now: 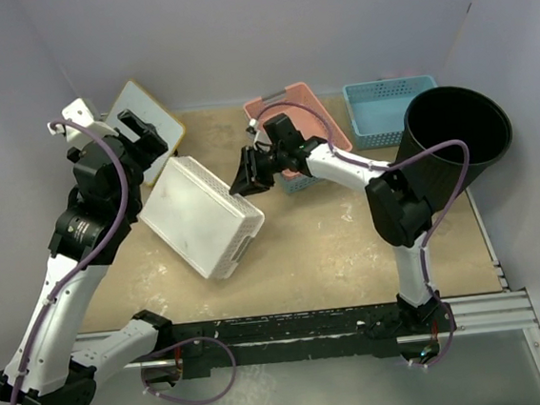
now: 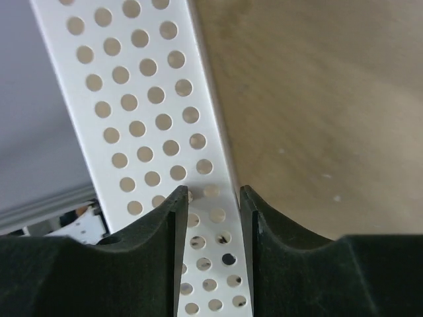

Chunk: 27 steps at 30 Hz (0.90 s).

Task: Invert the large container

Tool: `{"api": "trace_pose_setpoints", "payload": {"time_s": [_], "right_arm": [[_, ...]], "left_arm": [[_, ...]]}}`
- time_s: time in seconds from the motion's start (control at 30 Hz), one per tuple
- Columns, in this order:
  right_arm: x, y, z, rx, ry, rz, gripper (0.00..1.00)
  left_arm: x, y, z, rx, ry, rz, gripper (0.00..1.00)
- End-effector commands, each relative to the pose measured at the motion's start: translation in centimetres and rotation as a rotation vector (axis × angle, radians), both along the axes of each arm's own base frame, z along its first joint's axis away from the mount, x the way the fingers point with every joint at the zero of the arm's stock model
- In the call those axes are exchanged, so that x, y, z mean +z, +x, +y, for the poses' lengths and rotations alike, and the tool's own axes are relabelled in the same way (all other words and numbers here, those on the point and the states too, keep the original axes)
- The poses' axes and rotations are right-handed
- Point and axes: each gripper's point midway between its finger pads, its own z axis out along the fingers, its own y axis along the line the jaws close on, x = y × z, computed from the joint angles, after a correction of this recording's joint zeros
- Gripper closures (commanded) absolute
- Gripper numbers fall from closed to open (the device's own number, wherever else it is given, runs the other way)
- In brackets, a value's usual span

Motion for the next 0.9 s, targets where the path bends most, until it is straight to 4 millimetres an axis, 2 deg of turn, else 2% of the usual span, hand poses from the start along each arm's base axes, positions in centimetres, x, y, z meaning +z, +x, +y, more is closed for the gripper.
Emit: {"api": "trace_pose_setpoints", "payload": {"time_s": [0.0,0.1,0.2,0.37,0.47,0.57,0.73,0.8,0.87], "right_arm": [[-3.4,0.0,-2.0,-0.013,-0.199,-0.059,0.59],[-3.5,-0.3,-1.6,0.024,-0.202,-0.093,0.57],[-3.9,-1.2,-0.4,0.068,-0.218,-0.122,0.53],[-5.7,-3.7,3.2,0.173,-0.233,-0.143,0.48],[-6.8,-6.2,5.7,0.266,-0.208,-0.122,0.48],[-5.6,-8.2,8.0,0.349,-0.148,-0.16,0.47],[-1.6,-11.3,12.5,0.448,0.068,-0.206,0.42],[-0.2,-12.5,13.6,0.489,0.159,-0.195,0.39],[1.4,-13.8,13.8,0.55,0.243,-0.153,0.38]], "left_arm": [[-0.4,0.6,-0.5,-0.012,-0.011,0.0,0.19],[-0.9,0.9,-0.7,-0.017,-0.008,0.012,0.19],[-1.4,1.2,-1.1,-0.029,-0.01,0.024,0.19],[-2.2,1.8,-1.6,-0.041,-0.012,0.041,0.19],[-2.4,1.9,-1.8,-0.045,-0.013,0.046,0.19],[-2.5,1.9,-1.9,-0.048,-0.011,0.049,0.19],[-3.0,2.3,-2.4,-0.065,-0.021,0.053,0.19],[-3.2,2.5,-2.6,-0.073,-0.024,0.056,0.19],[-3.3,2.6,-2.7,-0.075,-0.024,0.057,0.19]]}}
